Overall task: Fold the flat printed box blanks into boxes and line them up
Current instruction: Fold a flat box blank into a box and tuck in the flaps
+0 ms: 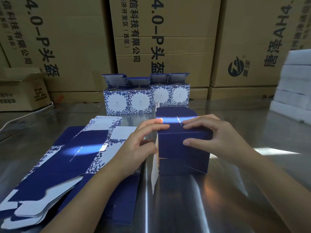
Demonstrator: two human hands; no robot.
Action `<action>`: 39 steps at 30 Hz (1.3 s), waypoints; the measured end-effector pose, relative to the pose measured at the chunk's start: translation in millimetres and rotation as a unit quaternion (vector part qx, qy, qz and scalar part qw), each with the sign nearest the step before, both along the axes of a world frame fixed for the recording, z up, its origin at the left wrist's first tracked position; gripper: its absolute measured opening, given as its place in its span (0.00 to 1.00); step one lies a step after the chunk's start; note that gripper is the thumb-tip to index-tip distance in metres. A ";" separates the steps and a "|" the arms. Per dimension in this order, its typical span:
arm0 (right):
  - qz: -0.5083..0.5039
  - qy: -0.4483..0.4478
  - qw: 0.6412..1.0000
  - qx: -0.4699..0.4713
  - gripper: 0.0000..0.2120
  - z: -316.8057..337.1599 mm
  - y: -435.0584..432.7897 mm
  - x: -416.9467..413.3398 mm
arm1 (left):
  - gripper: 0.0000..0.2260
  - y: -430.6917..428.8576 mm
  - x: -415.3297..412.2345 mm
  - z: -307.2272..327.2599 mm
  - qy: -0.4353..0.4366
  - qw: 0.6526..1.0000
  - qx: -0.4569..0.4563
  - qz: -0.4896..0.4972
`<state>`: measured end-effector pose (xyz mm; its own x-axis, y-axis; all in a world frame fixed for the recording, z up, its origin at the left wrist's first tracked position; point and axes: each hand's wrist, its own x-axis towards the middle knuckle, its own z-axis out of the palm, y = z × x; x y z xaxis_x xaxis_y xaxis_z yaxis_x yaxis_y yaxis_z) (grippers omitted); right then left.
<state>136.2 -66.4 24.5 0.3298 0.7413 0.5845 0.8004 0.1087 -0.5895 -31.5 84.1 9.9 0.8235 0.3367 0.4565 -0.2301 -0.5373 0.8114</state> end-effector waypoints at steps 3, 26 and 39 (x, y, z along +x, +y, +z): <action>-0.004 -0.008 1.000 0.013 0.14 -0.9 0.9 -0.8 | 0.19 -0.2 2.3 -2.7 -0.007 1.000 0.009 0.010; -0.127 -0.280 0.947 0.092 0.12 -8.2 9.5 -19.5 | 0.14 -11.1 9.7 -8.4 -0.087 0.994 0.004 0.061; -0.141 -0.293 0.930 0.173 0.10 -15.2 20.1 -28.3 | 0.19 -14.0 12.2 -8.6 -0.073 0.997 -0.008 0.018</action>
